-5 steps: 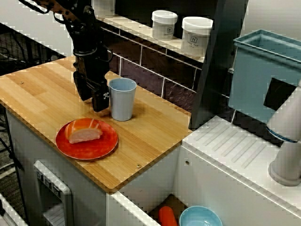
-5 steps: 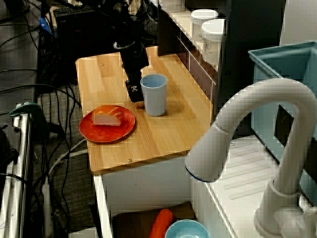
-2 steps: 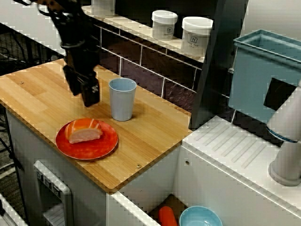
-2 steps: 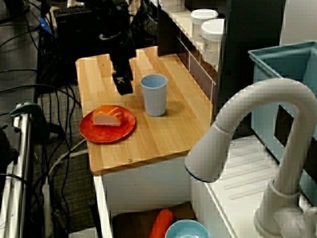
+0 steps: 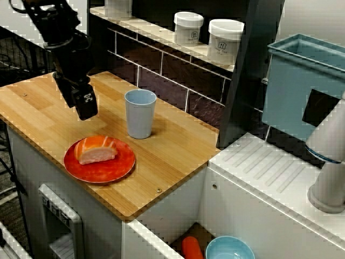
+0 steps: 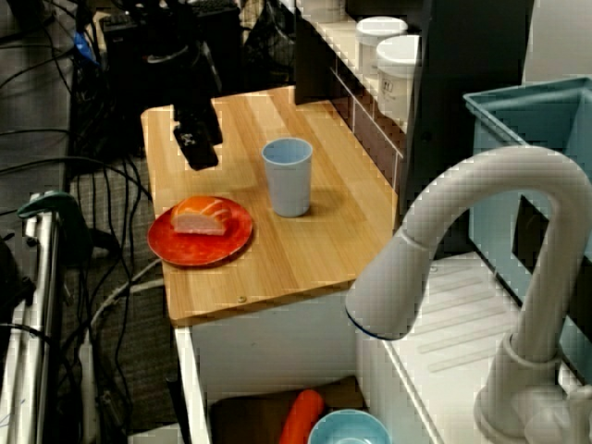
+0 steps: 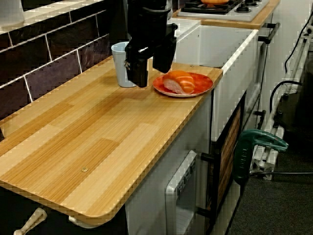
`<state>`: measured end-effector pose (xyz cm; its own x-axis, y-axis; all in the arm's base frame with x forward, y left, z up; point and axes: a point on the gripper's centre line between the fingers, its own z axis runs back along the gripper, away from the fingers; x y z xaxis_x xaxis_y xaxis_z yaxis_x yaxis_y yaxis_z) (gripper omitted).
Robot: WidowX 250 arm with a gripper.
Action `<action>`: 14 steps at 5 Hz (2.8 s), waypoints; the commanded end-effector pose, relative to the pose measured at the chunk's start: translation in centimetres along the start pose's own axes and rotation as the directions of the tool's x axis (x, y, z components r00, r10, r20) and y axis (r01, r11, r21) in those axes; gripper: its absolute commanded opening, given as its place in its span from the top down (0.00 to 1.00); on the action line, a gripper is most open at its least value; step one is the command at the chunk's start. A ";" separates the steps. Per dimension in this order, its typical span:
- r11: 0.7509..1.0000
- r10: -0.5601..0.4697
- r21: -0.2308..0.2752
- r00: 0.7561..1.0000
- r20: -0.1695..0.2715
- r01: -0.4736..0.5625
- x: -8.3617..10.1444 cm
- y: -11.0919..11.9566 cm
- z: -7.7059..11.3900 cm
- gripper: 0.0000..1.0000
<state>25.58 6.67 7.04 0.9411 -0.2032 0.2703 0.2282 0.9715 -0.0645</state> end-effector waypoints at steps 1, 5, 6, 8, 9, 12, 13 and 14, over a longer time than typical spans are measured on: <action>0.994 -0.111 0.023 0.991 0.080 0.109 -2.9 -3.7 0.4 0.00; 0.988 -0.151 0.054 0.986 0.071 0.147 -2.9 -6.3 -1.5 0.00; 0.989 -0.144 0.055 0.988 0.061 0.141 -2.4 -5.8 -1.9 0.00; 0.990 -0.132 0.061 0.991 0.034 0.130 -2.1 -5.4 -3.1 0.00; 0.990 -0.127 0.058 0.991 0.028 0.126 -2.2 -5.4 -3.4 1.00; 0.996 -0.081 0.035 0.994 0.079 0.078 -1.7 -3.9 -0.1 1.00; 0.999 -0.052 0.023 0.994 0.099 0.050 -1.3 -2.7 1.6 1.00; 0.999 -0.014 0.044 0.993 0.120 0.009 -0.9 -1.0 2.1 1.00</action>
<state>24.61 5.58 8.39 0.9149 -0.1862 0.3582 0.2164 0.9752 -0.0459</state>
